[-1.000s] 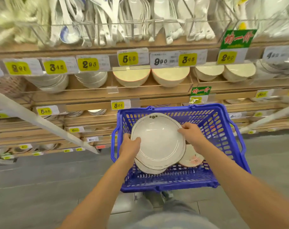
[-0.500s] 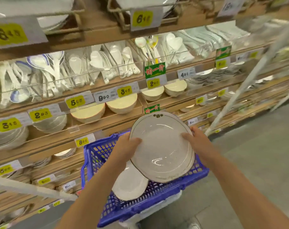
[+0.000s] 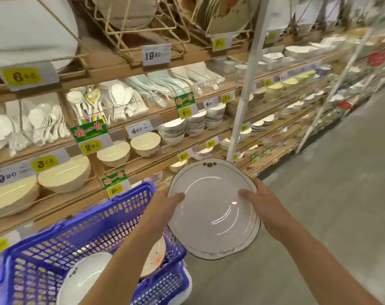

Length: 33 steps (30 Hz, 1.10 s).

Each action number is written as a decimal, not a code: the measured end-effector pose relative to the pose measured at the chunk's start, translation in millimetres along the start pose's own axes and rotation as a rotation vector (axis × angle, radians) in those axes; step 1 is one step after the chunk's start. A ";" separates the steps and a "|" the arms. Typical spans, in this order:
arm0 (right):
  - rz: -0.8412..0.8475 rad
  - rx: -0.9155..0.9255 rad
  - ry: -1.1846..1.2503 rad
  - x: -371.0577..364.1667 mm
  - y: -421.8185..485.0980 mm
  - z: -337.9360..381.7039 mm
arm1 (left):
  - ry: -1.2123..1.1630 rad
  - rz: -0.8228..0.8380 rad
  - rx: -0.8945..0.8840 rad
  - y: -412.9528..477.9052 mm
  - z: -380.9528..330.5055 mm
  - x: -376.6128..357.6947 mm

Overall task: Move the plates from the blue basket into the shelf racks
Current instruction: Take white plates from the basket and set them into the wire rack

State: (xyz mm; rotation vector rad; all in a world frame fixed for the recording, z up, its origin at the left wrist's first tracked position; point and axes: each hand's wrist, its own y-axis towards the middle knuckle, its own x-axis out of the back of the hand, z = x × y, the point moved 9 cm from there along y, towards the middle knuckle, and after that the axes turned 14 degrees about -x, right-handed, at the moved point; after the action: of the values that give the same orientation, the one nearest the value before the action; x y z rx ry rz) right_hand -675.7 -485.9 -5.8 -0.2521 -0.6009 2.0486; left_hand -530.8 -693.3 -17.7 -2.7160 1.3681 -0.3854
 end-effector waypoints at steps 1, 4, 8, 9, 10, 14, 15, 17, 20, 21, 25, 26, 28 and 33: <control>-0.003 -0.001 0.009 14.9 0.3 2.1 | 0.001 0.005 -0.009 1.4 -6.0 -14.0; -0.010 -0.017 0.006 53.4 0.7 9.7 | 0.002 0.035 -0.015 7.4 -23.7 -51.9; -0.039 -0.041 0.006 91.9 4.8 24.7 | 0.015 0.057 -0.036 18.6 -45.4 -86.4; -0.052 -0.048 0.012 99.0 7.8 29.5 | 0.020 0.067 -0.047 22.5 -50.8 -92.5; -0.064 -0.057 0.020 105.5 11.5 34.0 | 0.024 0.069 -0.058 26.7 -56.2 -96.6; -0.052 -0.056 0.049 116.0 28.7 55.5 | 0.010 0.029 -0.091 43.3 -79.9 -100.2; -0.046 -0.055 0.050 115.9 33.0 61.4 | 0.002 0.011 -0.103 48.1 -86.6 -99.2; -0.036 -0.050 0.051 115.3 42.9 74.1 | -0.028 -0.033 -0.118 58.5 -97.5 -95.0; -0.011 -0.033 0.044 111.3 60.2 98.2 | -0.109 -0.120 -0.144 74.2 -109.4 -88.2; -0.002 -0.028 0.043 109.0 66.3 107.5 | -0.140 -0.155 -0.160 79.3 -113.8 -84.9; 0.043 0.021 0.041 95.0 88.2 150.0 | -0.198 -0.223 -0.234 103.1 -142.4 -70.1; 0.053 0.037 0.039 90.7 93.2 161.3 | -0.178 -0.222 -0.260 110.6 -150.7 -65.5; 0.080 0.082 0.029 79.4 101.6 185.7 | -0.139 -0.241 -0.302 121.8 -165.9 -53.4; 0.190 0.224 0.026 41.1 114.8 249.4 | -0.125 -0.312 -0.436 140.3 -199.1 -14.3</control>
State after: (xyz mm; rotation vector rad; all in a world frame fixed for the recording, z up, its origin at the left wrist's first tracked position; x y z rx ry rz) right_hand -884.5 -578.3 152.0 -0.2098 -0.3366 2.2710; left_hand -699.5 -757.1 146.7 -3.2517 1.1027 0.0831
